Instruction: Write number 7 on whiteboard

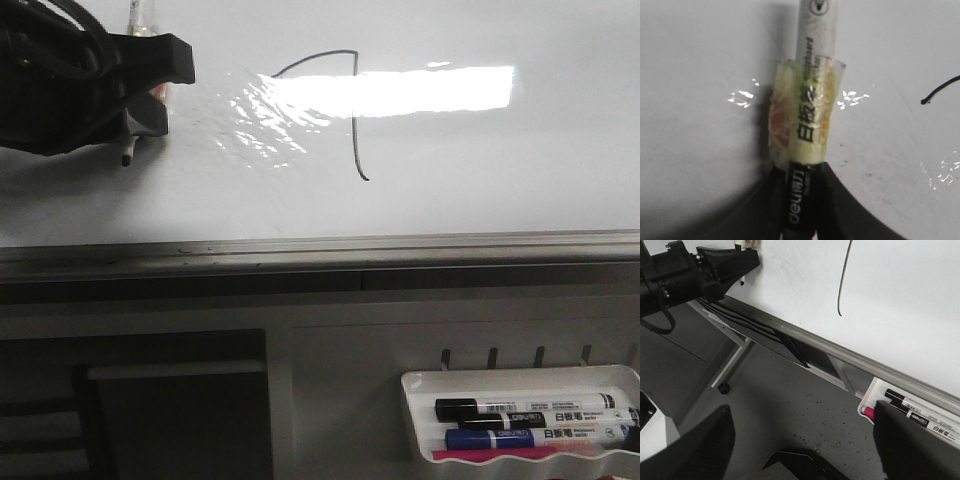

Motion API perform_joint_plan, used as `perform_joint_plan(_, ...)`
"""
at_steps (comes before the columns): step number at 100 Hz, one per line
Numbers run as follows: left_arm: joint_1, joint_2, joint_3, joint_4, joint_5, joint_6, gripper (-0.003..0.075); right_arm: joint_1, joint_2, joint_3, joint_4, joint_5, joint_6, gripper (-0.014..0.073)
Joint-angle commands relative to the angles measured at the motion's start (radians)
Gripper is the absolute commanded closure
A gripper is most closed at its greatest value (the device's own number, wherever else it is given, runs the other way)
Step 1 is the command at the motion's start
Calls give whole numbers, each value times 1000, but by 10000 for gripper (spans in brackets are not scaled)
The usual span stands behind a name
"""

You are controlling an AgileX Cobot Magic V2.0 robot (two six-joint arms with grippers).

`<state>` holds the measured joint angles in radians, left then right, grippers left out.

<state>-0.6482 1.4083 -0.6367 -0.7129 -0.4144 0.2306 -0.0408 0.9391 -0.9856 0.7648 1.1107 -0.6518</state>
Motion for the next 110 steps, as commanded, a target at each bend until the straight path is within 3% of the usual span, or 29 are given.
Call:
perform_joint_plan(1, 12, -12, -30, -1, -72, -9, 428, -6, -12, -20, 53, -26, -1, 81)
perform_joint_plan(8, 12, -14, -30, -1, -70, -9, 302, -5, -12, -20, 53, -26, -1, 81)
perform_joint_plan(18, 12, -34, -30, -1, -62, 10, 213, -1, -12, -20, 53, -26, -1, 81)
perform_joint_plan(47, 12, -224, -26, -1, 69, 294, 205, 8, -36, -20, 54, -33, -1, 81)
perform_joint_plan(63, 12, -353, -26, -1, 144, 369, 206, 8, -51, -20, 73, -95, -1, 85)
perform_joint_plan(77, 12, -469, -26, -1, 191, 371, 211, 8, -67, -20, 134, -228, -3, 206)
perform_joint_plan(87, 12, -551, -26, 6, 212, 395, 290, 8, -83, -6, 203, -350, -15, 391)
perform_joint_plan(100, 12, -648, -26, 6, 294, 460, 545, 8, -129, 62, 346, -477, -189, 662)
perform_joint_plan(106, 12, -698, -24, 6, 355, 472, 690, 8, -160, 118, 401, -507, -304, 663)
perform_joint_plan(110, 12, -726, -13, 9, 381, 473, 738, 8, -187, 163, 435, -520, -383, 663)
